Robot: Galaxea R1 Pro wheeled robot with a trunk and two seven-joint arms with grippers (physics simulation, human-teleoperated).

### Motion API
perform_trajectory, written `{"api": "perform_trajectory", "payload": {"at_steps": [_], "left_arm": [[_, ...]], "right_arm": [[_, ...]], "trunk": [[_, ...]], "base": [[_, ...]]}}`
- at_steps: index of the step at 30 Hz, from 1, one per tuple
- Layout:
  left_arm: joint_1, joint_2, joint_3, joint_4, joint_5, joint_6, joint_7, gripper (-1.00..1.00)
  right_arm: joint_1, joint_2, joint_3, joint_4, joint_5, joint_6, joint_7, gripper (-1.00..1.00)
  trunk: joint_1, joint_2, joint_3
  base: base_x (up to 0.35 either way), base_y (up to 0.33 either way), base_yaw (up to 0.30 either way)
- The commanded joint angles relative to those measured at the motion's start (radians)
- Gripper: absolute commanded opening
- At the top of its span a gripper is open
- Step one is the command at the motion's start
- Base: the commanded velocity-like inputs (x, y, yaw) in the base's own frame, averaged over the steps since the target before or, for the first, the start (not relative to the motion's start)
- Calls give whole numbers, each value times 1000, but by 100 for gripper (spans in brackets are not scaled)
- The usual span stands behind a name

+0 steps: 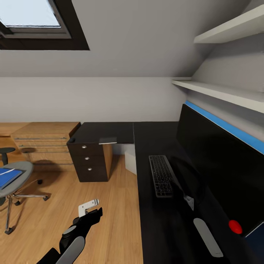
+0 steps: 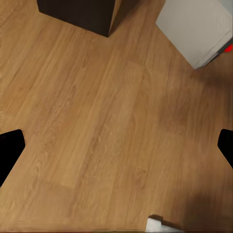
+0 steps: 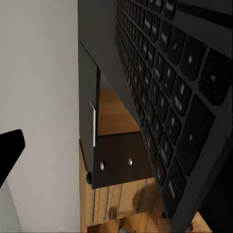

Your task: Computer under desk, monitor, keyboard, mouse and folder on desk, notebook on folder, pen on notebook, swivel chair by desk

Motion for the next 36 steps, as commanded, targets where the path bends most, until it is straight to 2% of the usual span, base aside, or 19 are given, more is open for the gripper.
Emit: {"api": "perform_trajectory", "payload": {"at_steps": [1, 11, 36], "left_arm": [[-1, 2, -2, -1, 5, 3, 7, 100], [-1, 12, -2, -3, 8, 3, 7, 100], [-1, 12, 2, 2, 10, 4, 7, 100]], "right_arm": [[-1, 1, -4, 0, -7, 7, 2, 100], [-1, 1, -4, 0, -7, 7, 2, 100], [-1, 7, 4, 3, -5, 6, 2, 100]], "trunk": [[0, -1, -1], [0, -1, -1], [0, -1, -1]], "base": [[-292, 0, 0], [-326, 0, 0], [-334, 0, 0]]}}
